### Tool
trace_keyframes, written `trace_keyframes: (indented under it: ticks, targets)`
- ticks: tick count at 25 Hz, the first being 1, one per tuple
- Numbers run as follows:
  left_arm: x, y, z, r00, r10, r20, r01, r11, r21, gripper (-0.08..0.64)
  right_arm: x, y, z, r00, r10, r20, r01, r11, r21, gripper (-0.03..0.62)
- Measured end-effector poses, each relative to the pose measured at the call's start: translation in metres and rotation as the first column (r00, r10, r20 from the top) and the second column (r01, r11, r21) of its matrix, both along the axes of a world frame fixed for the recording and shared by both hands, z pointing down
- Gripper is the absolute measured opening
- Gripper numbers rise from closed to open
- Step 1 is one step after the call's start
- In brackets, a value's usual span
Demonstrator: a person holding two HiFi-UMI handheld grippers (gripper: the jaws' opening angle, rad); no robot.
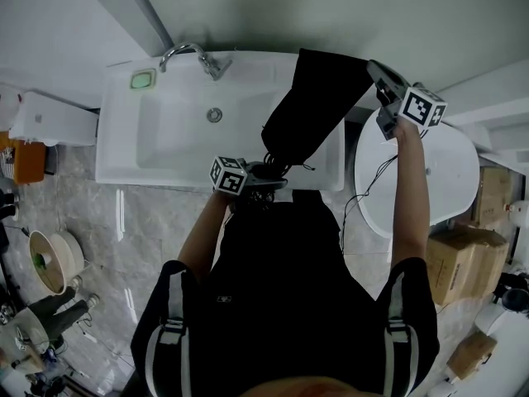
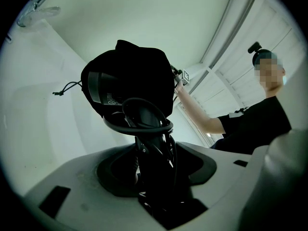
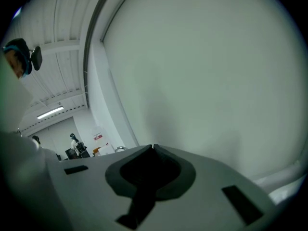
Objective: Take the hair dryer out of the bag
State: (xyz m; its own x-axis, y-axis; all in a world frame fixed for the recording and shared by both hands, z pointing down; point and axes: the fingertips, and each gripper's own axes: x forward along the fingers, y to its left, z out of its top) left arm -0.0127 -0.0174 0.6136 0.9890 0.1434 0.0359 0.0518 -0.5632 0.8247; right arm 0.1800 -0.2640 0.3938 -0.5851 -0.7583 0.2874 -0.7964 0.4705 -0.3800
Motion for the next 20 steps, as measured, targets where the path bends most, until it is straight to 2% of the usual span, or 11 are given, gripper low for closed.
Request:
trace_keyframes:
  ticks: [11,15,20]
  targets:
    - [-0.020,-0.009,0.003,0.997,-0.072,0.012,0.072,0.997,-0.014,0.227,0.019,-0.009,-0.013,0.998,0.054,-0.042,-0.052,0.998,0.040,0.067]
    - [-0.031,-0.015,0.003,0.994,-0.105,0.012,0.105,0.994,-0.021,0.227,0.023,-0.006,0.021,0.993,0.066,-0.102,-0.067,0.998,-0.011,0.067]
    - [-0.043,-0.021,0.006,0.993,-0.114,0.032,0.115,0.993,-0.018,0.227,0.039,-0.001,0.050,0.986,0.124,-0.110,-0.130,0.990,-0.049,0.067]
